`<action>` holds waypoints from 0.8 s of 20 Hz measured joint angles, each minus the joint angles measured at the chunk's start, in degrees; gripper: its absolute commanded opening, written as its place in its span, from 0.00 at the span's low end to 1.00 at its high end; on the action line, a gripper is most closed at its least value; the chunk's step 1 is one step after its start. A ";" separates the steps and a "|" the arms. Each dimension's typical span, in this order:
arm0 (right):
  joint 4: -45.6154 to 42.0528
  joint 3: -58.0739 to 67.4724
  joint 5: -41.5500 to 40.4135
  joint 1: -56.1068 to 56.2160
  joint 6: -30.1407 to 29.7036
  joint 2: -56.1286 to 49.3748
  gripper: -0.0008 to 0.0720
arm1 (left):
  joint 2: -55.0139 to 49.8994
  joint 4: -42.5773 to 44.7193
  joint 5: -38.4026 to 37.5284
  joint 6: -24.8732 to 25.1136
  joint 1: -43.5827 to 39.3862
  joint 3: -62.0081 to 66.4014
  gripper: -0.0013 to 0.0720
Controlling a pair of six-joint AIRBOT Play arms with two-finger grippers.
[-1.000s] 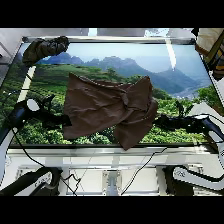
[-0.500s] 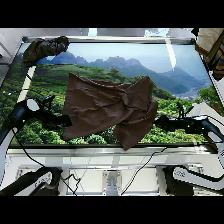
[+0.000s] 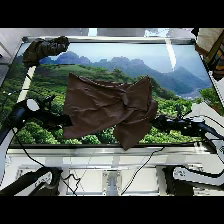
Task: Fold the shirts.
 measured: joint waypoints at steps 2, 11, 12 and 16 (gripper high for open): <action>0.55 -0.07 -0.26 0.00 -0.42 -0.44 0.20 | 0.00 0.85 0.09 0.02 -0.02 0.00 0.97; 1.03 -0.13 1.20 0.00 -1.75 -0.81 0.04 | 0.00 8.11 -6.88 0.42 0.00 -0.92 0.97; 0.81 -0.13 1.42 0.00 -1.86 -0.81 0.04 | 0.00 10.25 -8.07 0.31 0.00 -1.57 0.97; 0.22 -0.13 2.99 0.00 -2.43 -0.81 0.04 | 0.00 13.00 -6.99 -1.29 0.00 -4.04 0.97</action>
